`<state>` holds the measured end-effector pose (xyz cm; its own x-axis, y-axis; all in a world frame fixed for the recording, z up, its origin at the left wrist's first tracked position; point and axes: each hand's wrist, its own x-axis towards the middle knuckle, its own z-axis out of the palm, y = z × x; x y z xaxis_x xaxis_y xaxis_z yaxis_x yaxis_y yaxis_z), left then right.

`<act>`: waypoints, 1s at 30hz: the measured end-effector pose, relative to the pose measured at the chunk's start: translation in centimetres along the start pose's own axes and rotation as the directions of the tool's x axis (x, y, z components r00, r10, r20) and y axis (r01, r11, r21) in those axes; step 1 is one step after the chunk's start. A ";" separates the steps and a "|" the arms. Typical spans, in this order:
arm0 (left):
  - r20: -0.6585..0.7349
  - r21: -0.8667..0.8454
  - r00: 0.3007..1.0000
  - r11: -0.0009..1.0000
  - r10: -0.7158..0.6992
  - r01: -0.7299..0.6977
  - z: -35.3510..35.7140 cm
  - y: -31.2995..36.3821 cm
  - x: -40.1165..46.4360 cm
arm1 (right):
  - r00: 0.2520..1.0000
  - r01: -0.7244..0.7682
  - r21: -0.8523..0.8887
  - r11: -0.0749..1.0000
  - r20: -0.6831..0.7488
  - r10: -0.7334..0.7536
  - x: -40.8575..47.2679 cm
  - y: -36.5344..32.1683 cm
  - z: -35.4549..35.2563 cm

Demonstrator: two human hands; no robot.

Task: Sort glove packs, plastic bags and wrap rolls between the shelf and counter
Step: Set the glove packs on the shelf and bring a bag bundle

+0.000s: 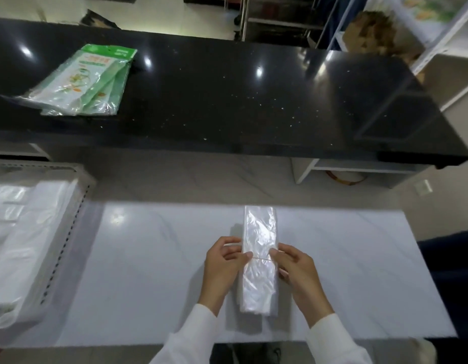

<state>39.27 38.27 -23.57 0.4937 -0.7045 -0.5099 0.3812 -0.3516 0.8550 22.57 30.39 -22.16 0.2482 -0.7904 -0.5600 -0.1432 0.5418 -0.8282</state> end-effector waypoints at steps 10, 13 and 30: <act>0.305 0.103 0.951 0.994 -0.058 0.027 9.8 -0.5 -4.8 | 0.972 0.098 0.166 0.981 -0.227 -0.059 -4.8 -0.1 -10.6; 0.349 0.114 0.935 0.993 -0.061 0.022 13.8 -1.3 -7.3 | 0.962 0.128 0.198 0.972 -0.265 -0.073 -6.7 0.5 -14.6; 0.501 0.178 0.863 0.984 -0.066 -0.028 38.4 -10.0 -20.7 | 0.898 0.245 0.253 0.936 -0.422 -0.121 -16.2 4.8 -40.8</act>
<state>-4.77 32.65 -17.92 0.0091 -0.8936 -0.4488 0.2217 -0.4359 0.8723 -21.22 34.18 -17.94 -0.1641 -0.8964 -0.4117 0.1694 0.3855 -0.9070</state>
